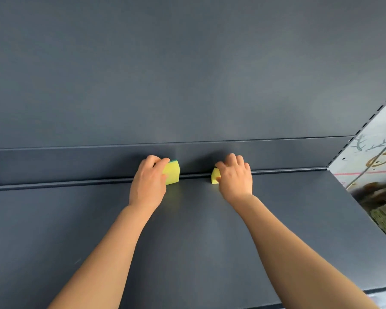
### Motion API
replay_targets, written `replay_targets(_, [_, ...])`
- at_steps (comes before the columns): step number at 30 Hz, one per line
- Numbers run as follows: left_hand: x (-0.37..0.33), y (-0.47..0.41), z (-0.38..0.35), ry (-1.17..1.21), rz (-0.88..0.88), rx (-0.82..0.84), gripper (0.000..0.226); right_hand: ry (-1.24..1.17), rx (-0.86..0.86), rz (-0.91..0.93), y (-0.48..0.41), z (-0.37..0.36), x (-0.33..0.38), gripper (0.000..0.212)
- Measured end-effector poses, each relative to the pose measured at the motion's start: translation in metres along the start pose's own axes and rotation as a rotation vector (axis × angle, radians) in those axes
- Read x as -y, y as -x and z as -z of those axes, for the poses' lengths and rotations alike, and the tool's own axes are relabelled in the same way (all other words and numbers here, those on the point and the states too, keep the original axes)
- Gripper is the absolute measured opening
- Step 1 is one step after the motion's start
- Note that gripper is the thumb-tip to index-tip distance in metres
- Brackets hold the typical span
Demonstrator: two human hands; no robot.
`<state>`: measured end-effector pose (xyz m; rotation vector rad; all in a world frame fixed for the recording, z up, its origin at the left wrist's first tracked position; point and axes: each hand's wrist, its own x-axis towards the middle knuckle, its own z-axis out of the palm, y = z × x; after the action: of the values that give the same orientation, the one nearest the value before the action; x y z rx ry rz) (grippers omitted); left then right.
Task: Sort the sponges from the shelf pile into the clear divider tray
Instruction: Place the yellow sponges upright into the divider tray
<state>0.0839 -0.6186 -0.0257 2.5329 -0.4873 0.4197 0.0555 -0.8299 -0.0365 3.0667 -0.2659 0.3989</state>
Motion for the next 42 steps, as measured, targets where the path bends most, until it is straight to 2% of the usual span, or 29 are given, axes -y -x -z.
replay_targets(3, [-0.005,0.008,0.006,0.083,0.088,-0.053,0.038,-0.122,-0.023,0.019,0.0,0.005,-0.003,0.032])
replay_targets(12, [-0.012,0.061,0.032,0.458,0.413,-0.213,0.025,-0.813,-0.174,0.043,0.033,0.033,0.025,0.029])
replay_targets(17, [-0.006,0.102,0.051,0.772,0.654,-0.304,0.025,-1.062,-0.112,0.081,0.055,0.044,0.058,0.018])
replay_targets(20, [0.0,0.127,0.069,0.844,0.732,-0.383,0.024,-1.167,-0.057,0.121,0.069,0.044,0.08,0.015])
replay_targets(29, [0.052,0.211,0.131,0.802,0.857,-0.575,0.024,-1.311,0.163,0.268,0.112,0.05,0.179,0.013])
replay_targets(42, [0.167,0.353,0.26,0.776,0.925,-0.69,0.022,-1.303,0.332,0.516,0.205,0.08,0.383,0.011])
